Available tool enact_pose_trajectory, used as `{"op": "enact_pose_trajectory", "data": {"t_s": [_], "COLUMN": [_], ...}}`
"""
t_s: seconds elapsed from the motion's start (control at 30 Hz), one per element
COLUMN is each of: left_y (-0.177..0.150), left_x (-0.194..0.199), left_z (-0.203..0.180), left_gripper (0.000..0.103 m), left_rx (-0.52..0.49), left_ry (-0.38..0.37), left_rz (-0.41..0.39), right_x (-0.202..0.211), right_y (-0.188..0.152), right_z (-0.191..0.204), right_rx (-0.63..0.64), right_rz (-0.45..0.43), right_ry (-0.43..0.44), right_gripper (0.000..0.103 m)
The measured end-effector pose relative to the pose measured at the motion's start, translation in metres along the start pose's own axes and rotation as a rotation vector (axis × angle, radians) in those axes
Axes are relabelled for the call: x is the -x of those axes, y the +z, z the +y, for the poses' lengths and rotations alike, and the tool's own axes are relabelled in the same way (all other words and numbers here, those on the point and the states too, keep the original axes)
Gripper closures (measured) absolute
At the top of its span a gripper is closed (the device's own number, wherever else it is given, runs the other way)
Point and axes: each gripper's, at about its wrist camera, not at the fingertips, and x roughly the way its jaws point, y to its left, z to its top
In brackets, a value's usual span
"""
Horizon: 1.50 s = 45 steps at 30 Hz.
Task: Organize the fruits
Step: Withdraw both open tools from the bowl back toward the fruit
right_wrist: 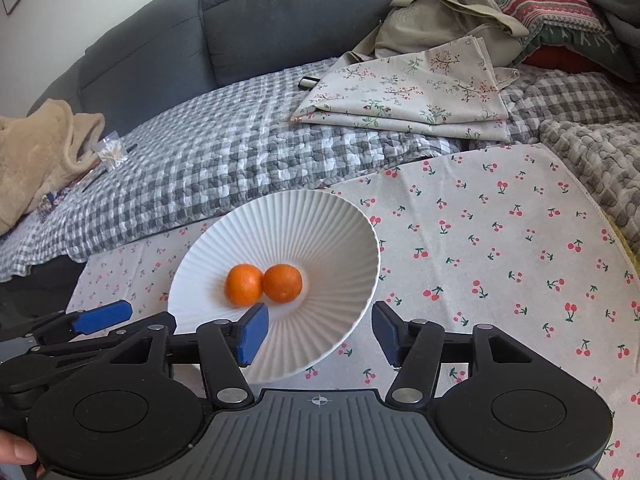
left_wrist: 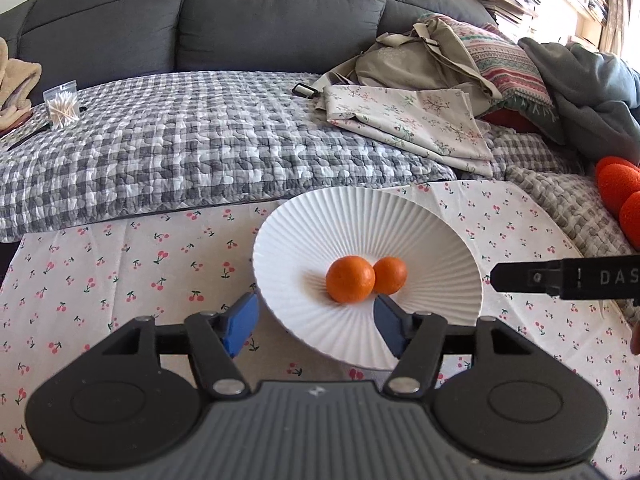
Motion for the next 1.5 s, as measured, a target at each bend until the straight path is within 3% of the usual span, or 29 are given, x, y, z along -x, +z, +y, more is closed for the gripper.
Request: {"op": "enact_pose_trajectory", "data": {"t_s": [0.13,0.27,0.43,0.63,0.93,1.2,1.5], "left_y": [-0.005,-0.012,-0.020,-0.029,-0.062,-0.086,-0.111], "left_x": [0.011,0.022,0.044,0.072,0.094,0.100,0.095], "left_z": [0.000,-0.003,0.000,0.006,0.024,0.023,0.013], "left_gripper": [0.031,0.023,0.014,0.004,0.002,0.003,0.009], "left_rx": [0.016,0.015,0.032,0.037,0.094,0.059,-0.054], "left_ry": [0.009,0.044,0.079,0.121,0.097,0.081,0.050], "left_rz": [0.016,0.046,0.055,0.042,0.089,0.118,0.166], "right_x": [0.016,0.030,0.052,0.083,0.098,0.101,0.090], "right_y": [-0.004,-0.014,-0.022,-0.042,-0.074,-0.083,-0.091], "right_z": [0.009,0.019,0.024,0.032,0.055,0.055,0.044], "right_rx": [0.033,0.121,0.140,0.150,0.205,0.212,0.195], "right_rz": [0.003,0.010,-0.003,0.006,0.037,0.048,0.085], "right_ry": [-0.009,-0.024,-0.012,0.039,0.085,0.082,0.059], "right_gripper": [0.020,0.016,0.007,0.005,0.004,0.004,0.004]}}
